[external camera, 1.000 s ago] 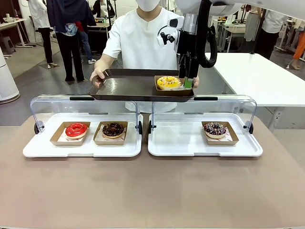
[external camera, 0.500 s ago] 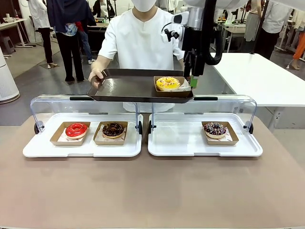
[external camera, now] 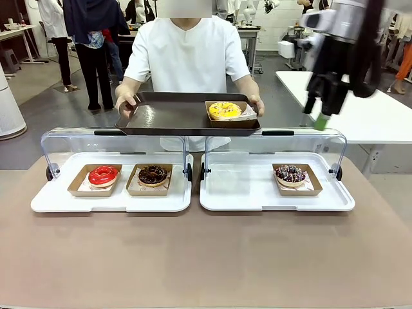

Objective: Provide the desired donut to the person.
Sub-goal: Place the picked Paper togo box onto the Handle tray extended by the person.

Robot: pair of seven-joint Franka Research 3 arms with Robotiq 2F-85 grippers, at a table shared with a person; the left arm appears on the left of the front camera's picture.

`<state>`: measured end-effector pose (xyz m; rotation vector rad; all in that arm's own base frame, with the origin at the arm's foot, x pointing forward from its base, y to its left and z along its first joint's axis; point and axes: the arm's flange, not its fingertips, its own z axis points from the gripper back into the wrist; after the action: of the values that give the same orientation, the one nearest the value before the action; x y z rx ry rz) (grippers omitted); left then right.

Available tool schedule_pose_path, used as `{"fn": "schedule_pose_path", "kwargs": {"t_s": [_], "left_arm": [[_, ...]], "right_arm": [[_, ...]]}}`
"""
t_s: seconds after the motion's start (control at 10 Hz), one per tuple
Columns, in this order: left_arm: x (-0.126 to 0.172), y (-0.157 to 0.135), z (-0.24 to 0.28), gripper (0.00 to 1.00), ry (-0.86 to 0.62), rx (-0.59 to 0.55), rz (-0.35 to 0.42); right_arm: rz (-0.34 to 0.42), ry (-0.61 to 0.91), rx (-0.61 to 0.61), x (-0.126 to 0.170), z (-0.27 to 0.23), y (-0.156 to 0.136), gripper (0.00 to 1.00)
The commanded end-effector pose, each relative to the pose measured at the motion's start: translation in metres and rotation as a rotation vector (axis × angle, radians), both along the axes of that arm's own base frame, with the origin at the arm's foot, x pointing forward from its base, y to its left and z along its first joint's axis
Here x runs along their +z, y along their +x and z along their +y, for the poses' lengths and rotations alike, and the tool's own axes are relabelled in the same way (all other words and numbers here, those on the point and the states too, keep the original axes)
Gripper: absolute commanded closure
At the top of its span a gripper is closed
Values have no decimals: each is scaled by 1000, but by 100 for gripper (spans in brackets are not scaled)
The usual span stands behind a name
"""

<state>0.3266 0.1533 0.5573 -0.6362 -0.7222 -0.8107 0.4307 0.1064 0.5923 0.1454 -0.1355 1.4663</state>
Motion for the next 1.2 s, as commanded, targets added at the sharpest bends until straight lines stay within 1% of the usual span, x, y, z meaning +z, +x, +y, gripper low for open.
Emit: {"fn": "schedule_pose_path", "kwargs": {"t_s": [0.0,0.1,0.2,0.3,1.0,1.1], "left_arm": [[2,0,0,0,-18,-8,-17],[2,0,0,0,-18,-8,-17],[2,0,0,0,-18,-8,-17],[2,0,0,0,-18,-8,-17],[2,0,0,0,-18,-8,-17],[2,0,0,0,-18,-8,-17]], "right_arm": [[-70,56,-22,-17,-16,-15,0],[-78,54,-36,-17,-20,-12,0],[-80,27,-75,-19,-19,-7,0],[-43,27,-50,-11,-31,-13,0],[-51,29,-53,-13,-30,-13,0],[-68,200,-17,-5,-71,-13,0]]}}
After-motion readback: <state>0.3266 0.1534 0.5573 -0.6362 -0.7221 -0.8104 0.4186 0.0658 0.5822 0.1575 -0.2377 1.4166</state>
